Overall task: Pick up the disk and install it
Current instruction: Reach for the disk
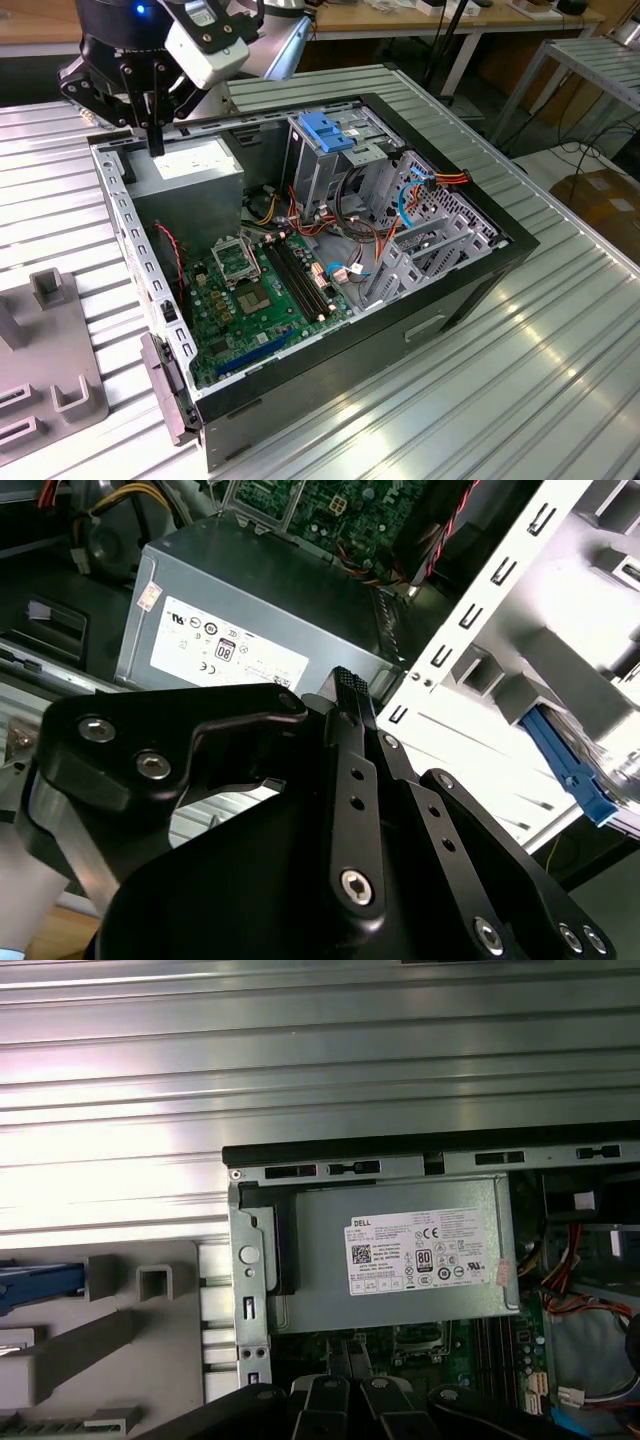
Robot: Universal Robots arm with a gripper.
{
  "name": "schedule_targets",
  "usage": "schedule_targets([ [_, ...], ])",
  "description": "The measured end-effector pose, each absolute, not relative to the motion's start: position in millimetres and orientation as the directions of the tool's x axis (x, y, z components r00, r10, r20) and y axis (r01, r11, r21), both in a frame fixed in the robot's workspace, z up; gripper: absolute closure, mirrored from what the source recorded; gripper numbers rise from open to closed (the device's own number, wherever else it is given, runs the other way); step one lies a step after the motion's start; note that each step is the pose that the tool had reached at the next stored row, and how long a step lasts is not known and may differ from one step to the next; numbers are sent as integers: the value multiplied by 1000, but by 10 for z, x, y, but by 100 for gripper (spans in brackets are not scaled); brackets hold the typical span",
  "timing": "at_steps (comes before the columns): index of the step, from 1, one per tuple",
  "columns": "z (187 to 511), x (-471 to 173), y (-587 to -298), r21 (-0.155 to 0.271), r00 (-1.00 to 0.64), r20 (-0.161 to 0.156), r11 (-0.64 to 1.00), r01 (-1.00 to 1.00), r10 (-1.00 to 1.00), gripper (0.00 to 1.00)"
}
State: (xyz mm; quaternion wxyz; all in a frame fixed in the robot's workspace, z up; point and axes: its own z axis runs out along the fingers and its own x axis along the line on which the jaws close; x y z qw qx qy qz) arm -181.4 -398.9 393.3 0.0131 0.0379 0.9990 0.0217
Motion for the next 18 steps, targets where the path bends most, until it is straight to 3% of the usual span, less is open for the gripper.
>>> schedule_targets([
  [18, 3933, -1964, -3989, 44, -997, -24, 996, 75, 76, 90],
])
